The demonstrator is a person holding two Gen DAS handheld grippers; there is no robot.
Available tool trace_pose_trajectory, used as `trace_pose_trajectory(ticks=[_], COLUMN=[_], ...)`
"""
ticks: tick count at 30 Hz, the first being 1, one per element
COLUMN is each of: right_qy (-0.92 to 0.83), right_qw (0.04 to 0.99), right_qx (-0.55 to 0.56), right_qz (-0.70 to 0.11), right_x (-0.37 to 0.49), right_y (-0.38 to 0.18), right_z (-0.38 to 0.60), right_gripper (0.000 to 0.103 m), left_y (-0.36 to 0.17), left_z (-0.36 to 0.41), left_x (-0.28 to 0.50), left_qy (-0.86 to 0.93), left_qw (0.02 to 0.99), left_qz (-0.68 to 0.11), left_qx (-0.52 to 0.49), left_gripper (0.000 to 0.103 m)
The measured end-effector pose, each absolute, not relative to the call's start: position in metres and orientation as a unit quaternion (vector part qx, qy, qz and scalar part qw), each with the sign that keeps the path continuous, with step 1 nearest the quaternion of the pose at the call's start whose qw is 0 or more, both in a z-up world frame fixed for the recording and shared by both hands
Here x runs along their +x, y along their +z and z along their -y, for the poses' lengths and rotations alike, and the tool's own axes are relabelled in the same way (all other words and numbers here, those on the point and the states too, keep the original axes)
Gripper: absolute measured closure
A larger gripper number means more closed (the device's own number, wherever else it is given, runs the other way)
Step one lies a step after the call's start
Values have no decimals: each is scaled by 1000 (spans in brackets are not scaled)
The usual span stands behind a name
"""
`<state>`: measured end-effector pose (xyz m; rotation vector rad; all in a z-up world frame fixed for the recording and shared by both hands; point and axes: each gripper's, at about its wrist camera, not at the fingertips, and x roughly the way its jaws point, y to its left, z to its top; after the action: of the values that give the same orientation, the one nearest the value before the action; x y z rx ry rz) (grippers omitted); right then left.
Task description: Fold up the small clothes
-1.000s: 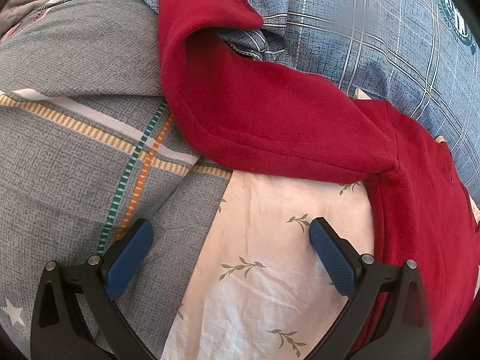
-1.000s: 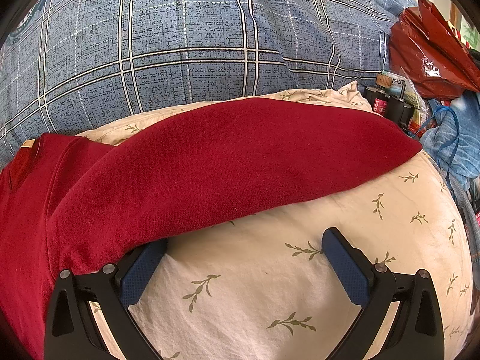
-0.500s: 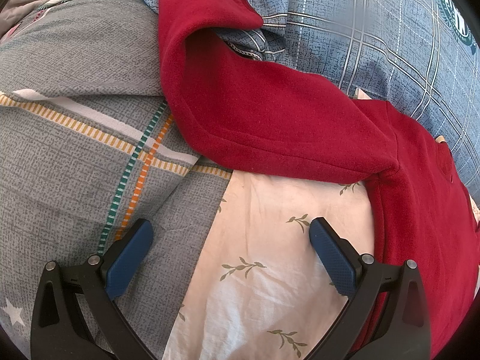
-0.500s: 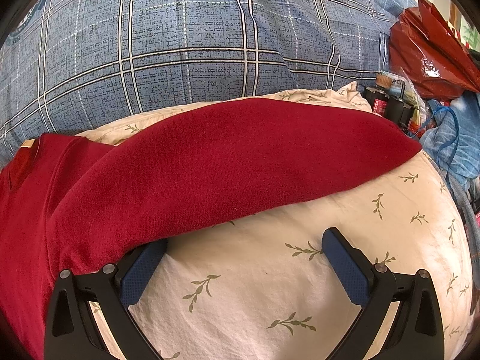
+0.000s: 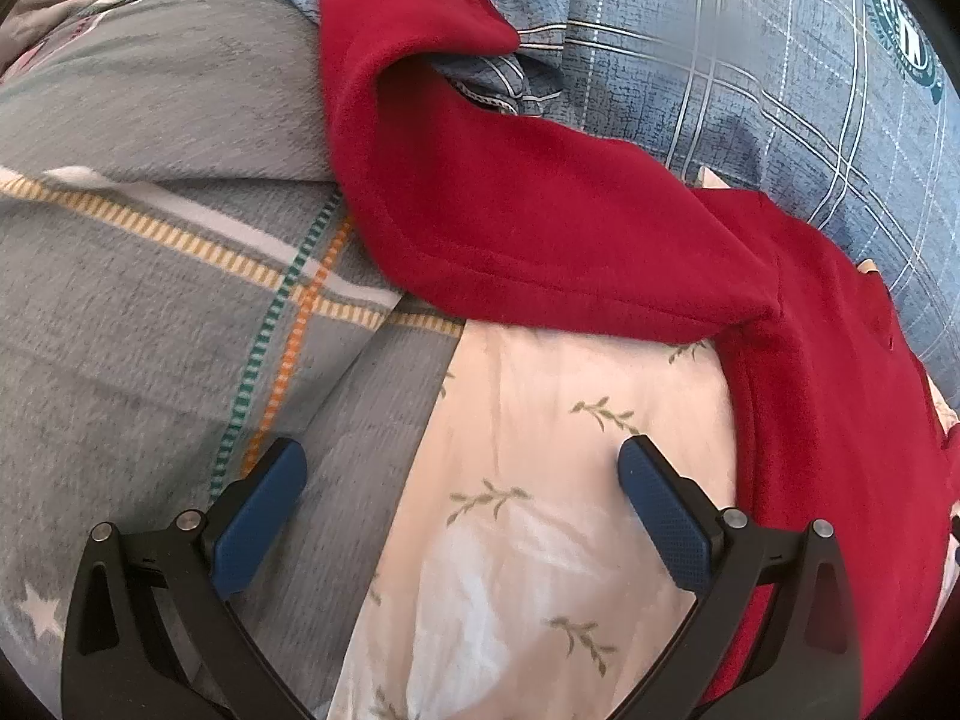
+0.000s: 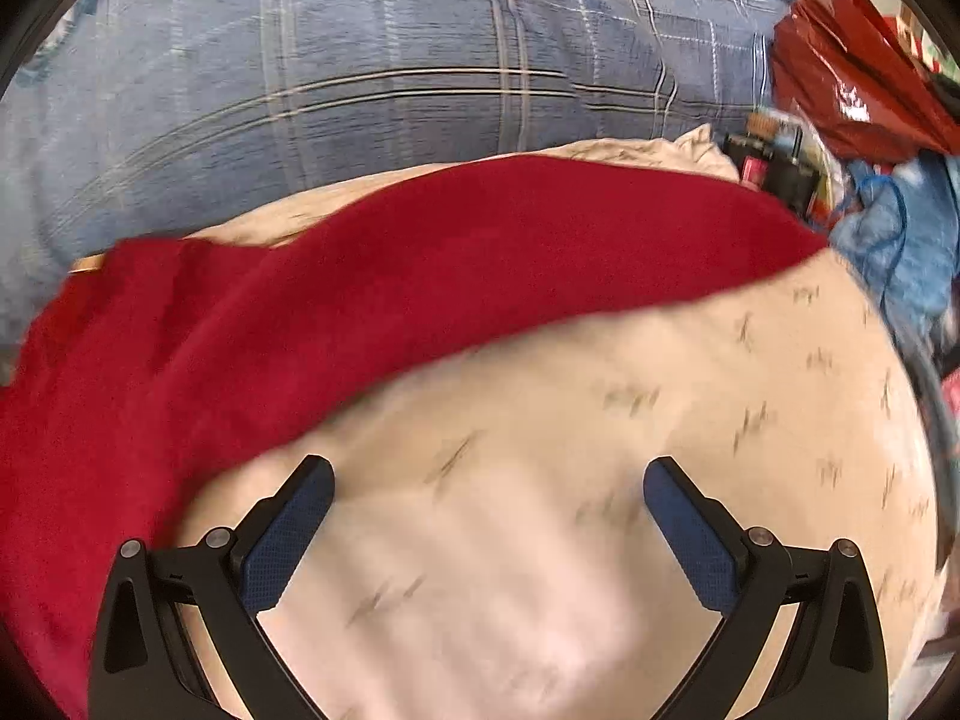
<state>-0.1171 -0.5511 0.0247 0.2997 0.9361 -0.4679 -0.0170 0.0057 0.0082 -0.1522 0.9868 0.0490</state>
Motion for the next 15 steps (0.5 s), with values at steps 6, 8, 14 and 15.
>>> trace_pose_trajectory(ticks=[6,8,14,15], right_qy=[-129,-101,-47,-40], right_qw=[885,894,904,904], right_qx=[128,114,98,99], right_qz=[-428,-421,-414,-414], right_x=[-140,-138,-107,-102], right_y=[58,68,74,74], right_z=[484,459,394,388], right_gripper=[1,1,1,1], left_y=[31,44,65,66], left_z=[-4,-2,6,8], left_x=[-38,-46,-56,-57], left_qy=[23,19,0,-1], left_qw=[897,908,922,923], left_qz=[-438,-415,-384,-382], left_qx=[-58,-52,-39,-33], left_gripper=[0,0,0,0])
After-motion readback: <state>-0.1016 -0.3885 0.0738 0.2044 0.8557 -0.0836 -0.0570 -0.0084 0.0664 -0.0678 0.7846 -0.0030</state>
